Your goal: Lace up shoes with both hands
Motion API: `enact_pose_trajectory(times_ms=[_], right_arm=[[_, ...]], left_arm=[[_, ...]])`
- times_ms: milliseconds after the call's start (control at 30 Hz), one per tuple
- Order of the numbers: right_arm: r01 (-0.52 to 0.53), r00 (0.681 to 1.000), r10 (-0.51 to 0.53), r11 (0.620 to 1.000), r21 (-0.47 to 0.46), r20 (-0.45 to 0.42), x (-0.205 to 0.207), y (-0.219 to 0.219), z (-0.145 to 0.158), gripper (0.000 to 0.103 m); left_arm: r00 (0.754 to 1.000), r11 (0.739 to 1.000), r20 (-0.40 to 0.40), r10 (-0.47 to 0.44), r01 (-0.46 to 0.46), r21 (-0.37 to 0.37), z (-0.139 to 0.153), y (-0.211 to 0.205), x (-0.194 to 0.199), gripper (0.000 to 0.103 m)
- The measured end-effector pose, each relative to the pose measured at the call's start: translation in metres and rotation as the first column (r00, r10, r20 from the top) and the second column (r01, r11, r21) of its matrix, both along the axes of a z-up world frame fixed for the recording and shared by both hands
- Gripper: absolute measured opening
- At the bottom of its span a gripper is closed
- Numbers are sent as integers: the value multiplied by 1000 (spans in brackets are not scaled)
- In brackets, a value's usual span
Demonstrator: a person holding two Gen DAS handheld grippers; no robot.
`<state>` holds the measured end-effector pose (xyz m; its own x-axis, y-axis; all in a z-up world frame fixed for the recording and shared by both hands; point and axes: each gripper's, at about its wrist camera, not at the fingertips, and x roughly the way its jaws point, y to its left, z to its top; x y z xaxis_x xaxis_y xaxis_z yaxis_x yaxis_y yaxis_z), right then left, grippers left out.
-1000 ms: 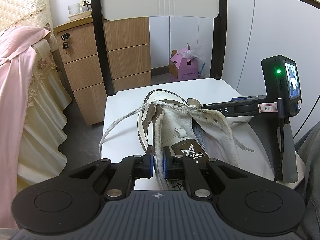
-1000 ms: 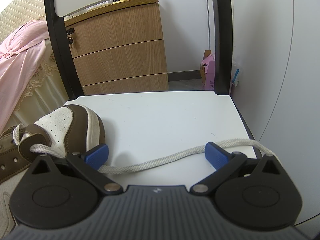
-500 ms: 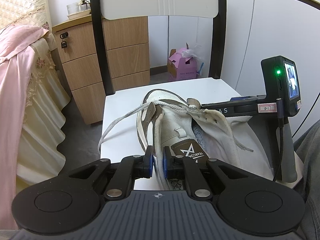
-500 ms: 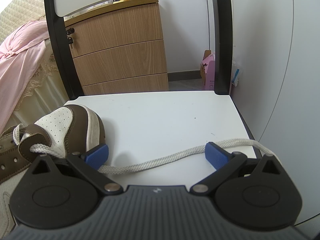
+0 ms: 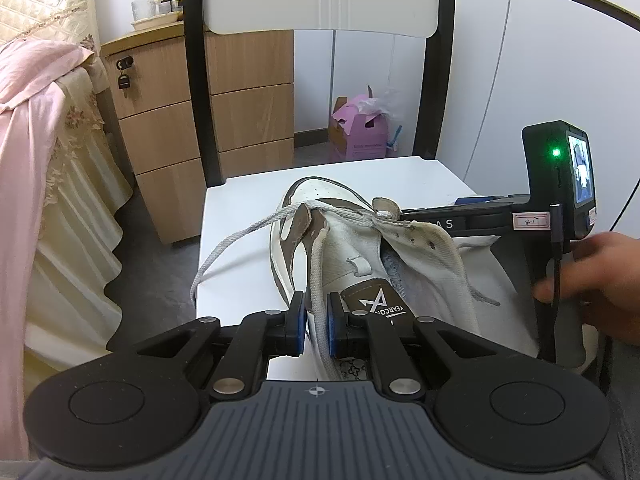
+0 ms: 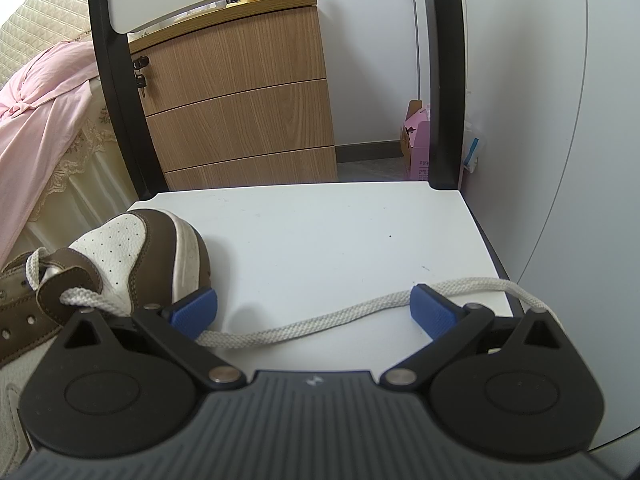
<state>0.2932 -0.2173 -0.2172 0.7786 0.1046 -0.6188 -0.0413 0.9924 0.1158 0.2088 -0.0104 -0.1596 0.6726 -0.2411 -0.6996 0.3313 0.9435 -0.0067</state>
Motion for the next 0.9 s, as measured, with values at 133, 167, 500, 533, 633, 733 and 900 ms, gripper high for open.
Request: enact_pose_trajectory(times_ms=[133, 167, 500, 533, 633, 733, 900], right_arm=[[-12, 1000, 12, 1000, -3, -1, 2, -2, 0, 103], [-11, 1000, 11, 1000, -6, -1, 3, -2, 0, 103], [-81, 992, 83, 997, -18, 93, -5, -13, 52, 103], [-107, 985, 109, 994, -19, 135, -5, -12, 67, 103], [-267, 942, 274, 962, -63, 194, 5, 6, 110, 103], [-506, 857, 511, 859, -74, 73, 35, 45, 137, 103], [-726, 681, 708, 686, -46, -187, 81, 121, 140, 102]], left_arm=[[1000, 1000, -3, -6, 6, -6, 0, 0, 0, 12], [1000, 1000, -3, -8, 8, -6, 0, 0, 0, 12], [999, 999, -3, -36, 36, -16, -2, 2, 4, 12], [999, 999, -3, -40, 40, -18, -2, 3, 5, 12], [999, 998, -6, -51, 51, -29, -3, 5, 7, 12], [998, 998, -15, -53, 52, -43, -2, 8, 9, 13], [998, 997, -17, -58, 57, -50, -3, 9, 11, 13]])
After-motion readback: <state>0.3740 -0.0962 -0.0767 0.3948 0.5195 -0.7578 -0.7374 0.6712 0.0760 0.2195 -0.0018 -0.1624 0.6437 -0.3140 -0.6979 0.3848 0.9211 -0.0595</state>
